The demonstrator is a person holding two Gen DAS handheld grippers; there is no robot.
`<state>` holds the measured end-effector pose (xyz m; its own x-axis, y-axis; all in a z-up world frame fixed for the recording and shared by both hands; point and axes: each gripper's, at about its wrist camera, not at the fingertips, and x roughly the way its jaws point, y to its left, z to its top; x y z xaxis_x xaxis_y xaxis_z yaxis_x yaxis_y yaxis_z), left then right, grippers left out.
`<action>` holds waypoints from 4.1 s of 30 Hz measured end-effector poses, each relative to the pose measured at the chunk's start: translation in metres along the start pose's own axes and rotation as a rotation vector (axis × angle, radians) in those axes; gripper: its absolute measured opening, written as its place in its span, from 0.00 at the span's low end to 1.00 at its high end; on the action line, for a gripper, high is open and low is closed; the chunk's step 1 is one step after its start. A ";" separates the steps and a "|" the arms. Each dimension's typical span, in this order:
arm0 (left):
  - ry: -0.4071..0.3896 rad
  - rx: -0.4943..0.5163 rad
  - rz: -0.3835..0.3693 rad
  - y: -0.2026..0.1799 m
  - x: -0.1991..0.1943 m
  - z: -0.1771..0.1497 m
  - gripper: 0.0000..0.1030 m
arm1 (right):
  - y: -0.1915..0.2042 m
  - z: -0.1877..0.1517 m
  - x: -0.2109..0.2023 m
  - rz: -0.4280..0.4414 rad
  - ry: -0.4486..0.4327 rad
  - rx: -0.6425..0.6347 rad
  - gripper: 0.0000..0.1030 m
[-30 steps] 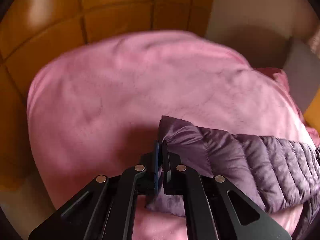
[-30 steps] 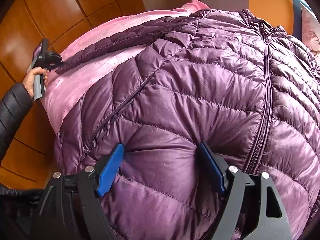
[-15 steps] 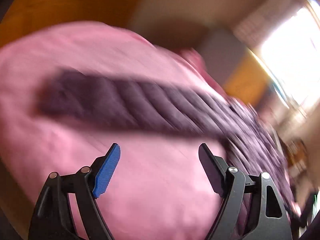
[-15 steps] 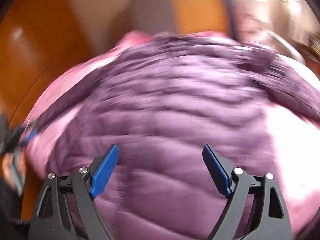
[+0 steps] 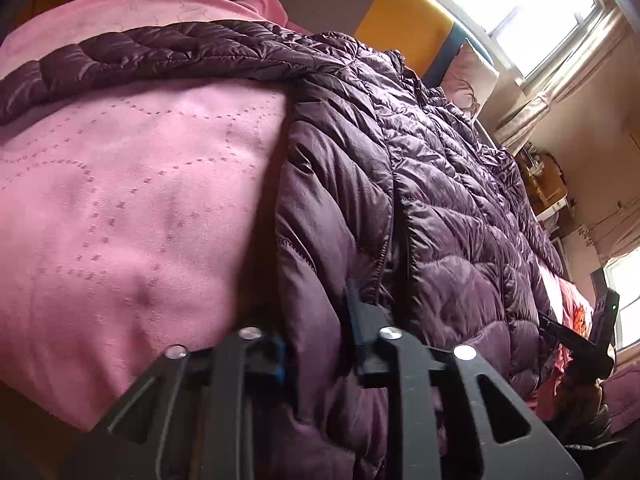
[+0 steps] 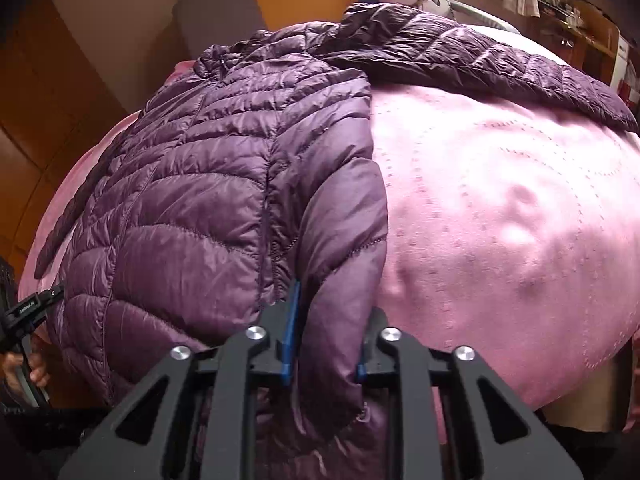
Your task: Fold large clothes
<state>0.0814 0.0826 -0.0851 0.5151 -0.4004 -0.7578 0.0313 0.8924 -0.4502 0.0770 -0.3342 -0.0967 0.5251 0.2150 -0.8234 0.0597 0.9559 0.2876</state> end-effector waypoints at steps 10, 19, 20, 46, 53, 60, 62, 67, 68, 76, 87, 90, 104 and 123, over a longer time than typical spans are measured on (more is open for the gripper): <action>-0.012 0.001 0.053 -0.006 -0.019 0.010 0.56 | -0.030 0.007 -0.006 0.022 0.001 0.040 0.54; -0.172 0.140 0.071 -0.065 -0.010 0.071 0.65 | -0.172 0.085 -0.010 -0.074 -0.228 0.562 0.65; -0.164 0.150 0.061 -0.073 0.003 0.077 0.65 | -0.191 0.093 -0.010 -0.101 -0.244 0.620 0.64; -0.039 0.202 0.142 -0.111 0.091 0.066 0.69 | -0.315 0.082 -0.063 -0.546 -0.290 0.929 0.10; -0.058 0.216 0.081 -0.112 0.071 0.087 0.73 | -0.258 0.080 -0.093 -0.685 -0.411 0.807 0.73; -0.187 0.263 0.096 -0.112 0.060 0.127 0.77 | -0.125 0.159 -0.031 -0.330 -0.334 0.350 0.77; -0.205 0.260 0.125 -0.109 0.064 0.135 0.77 | -0.082 0.185 0.000 -0.218 -0.288 0.232 0.77; -0.205 0.211 0.180 -0.085 0.077 0.139 0.77 | 0.004 0.246 0.079 -0.068 -0.202 0.033 0.77; -0.193 0.194 0.186 -0.078 0.082 0.137 0.77 | 0.008 0.254 0.092 -0.060 -0.187 0.021 0.76; -0.173 0.047 0.133 -0.043 0.091 0.117 0.77 | -0.078 0.272 0.164 -0.154 -0.116 0.297 0.69; -0.168 0.071 0.143 -0.045 0.096 0.119 0.82 | -0.085 0.229 0.103 -0.101 -0.187 0.334 0.84; -0.167 0.075 0.144 -0.047 0.096 0.119 0.83 | -0.112 0.189 0.069 -0.075 -0.217 0.431 0.84; -0.161 0.079 0.130 -0.047 0.097 0.118 0.87 | -0.298 0.074 -0.040 -0.164 -0.385 1.044 0.52; -0.154 0.087 0.100 -0.048 0.099 0.118 0.94 | -0.046 0.245 -0.023 -0.006 -0.401 0.251 0.11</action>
<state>0.2317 0.0247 -0.0826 0.6438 -0.2787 -0.7127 0.0438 0.9432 -0.3292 0.2696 -0.4324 0.0289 0.8075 0.0678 -0.5860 0.2412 0.8686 0.4329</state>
